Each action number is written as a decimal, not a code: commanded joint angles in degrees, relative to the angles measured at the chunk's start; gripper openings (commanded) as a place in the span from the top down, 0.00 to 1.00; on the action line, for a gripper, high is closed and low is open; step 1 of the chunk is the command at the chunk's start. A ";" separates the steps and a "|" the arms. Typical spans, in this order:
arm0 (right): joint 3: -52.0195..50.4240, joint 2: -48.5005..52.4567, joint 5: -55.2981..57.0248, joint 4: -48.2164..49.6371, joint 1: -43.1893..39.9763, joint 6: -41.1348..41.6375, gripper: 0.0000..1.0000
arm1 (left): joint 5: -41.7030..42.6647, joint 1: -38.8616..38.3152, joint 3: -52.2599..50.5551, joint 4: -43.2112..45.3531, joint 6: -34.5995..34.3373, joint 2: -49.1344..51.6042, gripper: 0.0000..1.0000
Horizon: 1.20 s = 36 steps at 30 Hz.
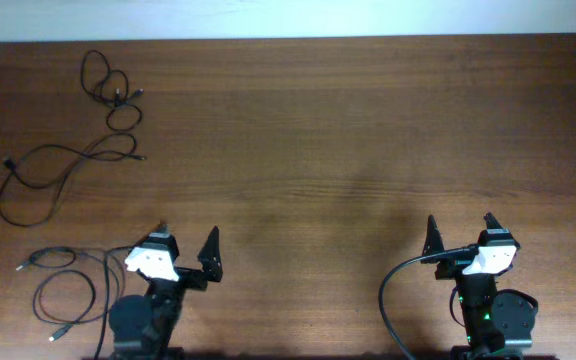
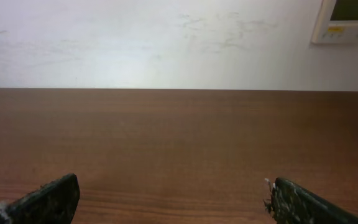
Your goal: Untangle cables
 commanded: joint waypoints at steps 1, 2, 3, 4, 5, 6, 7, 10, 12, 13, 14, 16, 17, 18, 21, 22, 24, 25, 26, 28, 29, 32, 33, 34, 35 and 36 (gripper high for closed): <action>-0.26 -0.42 0.46 -0.31 -0.24 -0.26 0.02 | -0.39 -0.55 -3.80 8.61 14.82 -0.31 0.01; -0.26 -0.42 0.46 -0.31 -0.24 -0.26 0.02 | -0.39 -0.55 -4.52 10.16 17.51 -0.31 0.01; -0.26 -0.42 0.46 -0.31 -0.24 -0.24 0.01 | -1.01 -0.55 -4.74 10.45 17.92 -0.31 0.01; -0.26 -0.42 0.46 -0.31 -0.24 -0.26 0.02 | -1.05 -0.55 -4.74 10.45 17.90 -0.33 0.01; -0.26 -0.42 0.46 -0.31 -0.24 -0.26 0.02 | -1.05 -0.55 -4.74 10.43 17.88 -0.33 0.01; -0.26 -0.42 0.46 -0.31 -0.24 -0.26 0.02 | -1.03 -0.55 -4.74 10.47 17.88 -0.33 0.01; -0.26 -0.42 0.46 -0.31 -0.24 -0.26 0.02 | -1.03 -0.55 -4.74 10.47 17.88 -0.33 0.01; -0.26 -0.42 0.46 -0.31 -0.24 -0.26 0.02 | -1.03 -0.55 -4.74 10.49 17.88 -0.33 0.01; -0.26 -0.42 0.46 -0.31 -0.24 -0.26 0.02 | -1.03 -0.48 -4.74 10.47 17.88 -0.33 0.01; -0.26 -0.42 0.46 -0.31 -0.24 -0.26 0.02 | -1.03 -0.48 -4.74 10.47 17.88 -0.33 0.01; -0.26 -0.42 0.46 -0.31 -0.24 -0.26 0.02 | -1.03 -0.48 -4.74 10.47 17.88 -0.33 0.01; -0.26 -0.42 0.46 -0.31 -0.24 -0.26 0.02 | -1.03 -0.48 -4.74 10.47 17.88 -0.33 0.01; -0.26 -0.42 0.46 -0.28 -0.24 -0.26 0.02 | -1.01 -0.48 -4.72 10.45 17.88 -0.33 0.01; -0.26 -0.42 0.46 -0.31 -0.24 -0.26 0.02 | -1.01 -0.48 -4.72 10.45 17.88 -0.33 0.01; -0.26 -0.42 0.46 -0.31 -0.24 -0.26 0.02 | -1.01 -0.48 -4.72 10.45 17.88 -0.28 0.01; -0.26 -0.42 0.46 -0.31 -0.24 -0.26 0.02 | -1.03 -0.48 -4.72 10.45 17.88 -0.28 0.01; -0.26 -0.42 0.46 -0.31 -0.24 -0.26 0.02 | -0.98 -0.48 -4.72 10.67 17.88 -0.28 0.01; -0.26 -0.42 0.46 -0.31 -0.24 -0.26 0.02 | -2.62 -0.48 -4.70 10.47 17.84 -0.28 0.01; -0.26 -0.42 0.46 -0.31 -0.24 -0.26 0.02 | -3.56 -0.48 -4.72 10.49 17.79 -0.28 0.01; -0.26 -0.42 0.46 -0.31 -0.24 -0.26 0.02 | -9.49 -0.48 -4.72 9.77 11.67 -0.28 0.01; -0.26 -0.42 0.46 -0.31 -0.24 -0.26 0.02 | -9.84 -0.48 -4.70 9.60 10.69 -0.28 0.01; -0.26 -0.42 0.46 -0.31 -0.24 -0.26 0.02 | -9.84 -0.48 -4.72 9.60 10.69 -0.28 0.01; -0.26 -0.42 0.46 -0.31 -0.24 -0.26 0.02 | -9.84 -0.48 -4.72 9.60 10.69 -0.28 0.01; -0.26 -0.42 0.46 -0.31 -0.24 -0.26 0.02 | -9.84 -0.48 -4.70 9.60 10.69 -0.28 0.01; -0.26 -0.42 0.46 -0.31 -0.24 -0.26 0.02 | -9.84 -0.48 -4.72 9.60 10.69 -0.28 0.01; -0.26 -0.42 0.46 -0.31 -0.24 -0.24 0.02 | -9.84 -0.48 -4.70 9.60 10.69 -0.28 0.01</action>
